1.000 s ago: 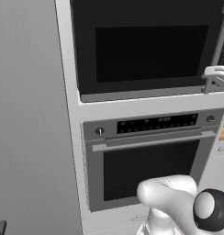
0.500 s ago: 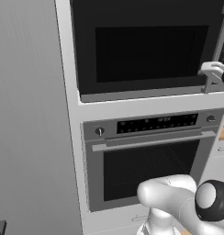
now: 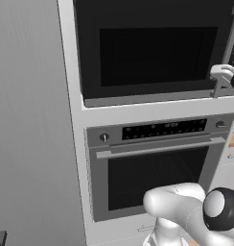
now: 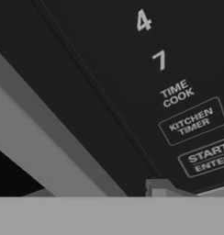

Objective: Open the microwave, place the bowl with waffle inside the microwave, then close the microwave door and turn it on.

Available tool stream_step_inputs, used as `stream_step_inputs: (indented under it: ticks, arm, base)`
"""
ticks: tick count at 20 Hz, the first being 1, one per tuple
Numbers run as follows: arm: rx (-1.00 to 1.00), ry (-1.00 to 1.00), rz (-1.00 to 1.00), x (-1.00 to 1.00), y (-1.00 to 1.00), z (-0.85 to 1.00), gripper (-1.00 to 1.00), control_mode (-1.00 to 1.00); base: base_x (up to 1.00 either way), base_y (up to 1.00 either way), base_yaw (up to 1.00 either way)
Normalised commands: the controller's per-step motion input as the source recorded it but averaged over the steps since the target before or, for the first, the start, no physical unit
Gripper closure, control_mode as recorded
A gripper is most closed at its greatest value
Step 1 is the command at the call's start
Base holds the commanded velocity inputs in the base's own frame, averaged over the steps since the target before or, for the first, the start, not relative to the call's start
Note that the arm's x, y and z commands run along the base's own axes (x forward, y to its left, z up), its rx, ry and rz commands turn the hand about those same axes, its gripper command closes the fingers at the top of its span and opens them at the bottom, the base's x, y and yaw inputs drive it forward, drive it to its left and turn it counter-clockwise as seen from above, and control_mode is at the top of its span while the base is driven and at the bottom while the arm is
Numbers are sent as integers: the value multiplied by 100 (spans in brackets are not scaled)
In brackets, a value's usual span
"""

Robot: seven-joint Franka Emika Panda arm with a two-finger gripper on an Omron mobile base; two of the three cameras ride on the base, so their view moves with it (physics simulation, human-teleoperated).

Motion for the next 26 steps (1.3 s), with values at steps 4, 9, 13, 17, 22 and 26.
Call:
stream_step_inputs:
  ticks: [4, 9, 13, 17, 22, 26]
  arm:
    - [0, 0, 0, 0, 0, 0, 100, -100]
    - [-1, 0, -5, -60, -4, 0, 100, -100]
    - [-12, 0, -33, -100, -29, 0, 100, -100]
    - [-21, 0, -42, -100, -33, 0, 100, -100]
    - [-18, 0, -41, -100, -47, 0, 100, -100]
    - [-13, -7, -40, -100, -49, 0, 100, -100]
  base:
    - [0, 0, 0]
    - [0, 0, 0]
    - [0, 0, 0]
    - [0, 0, 0]
    - [0, 0, 0]
    - [0, 0, 0]
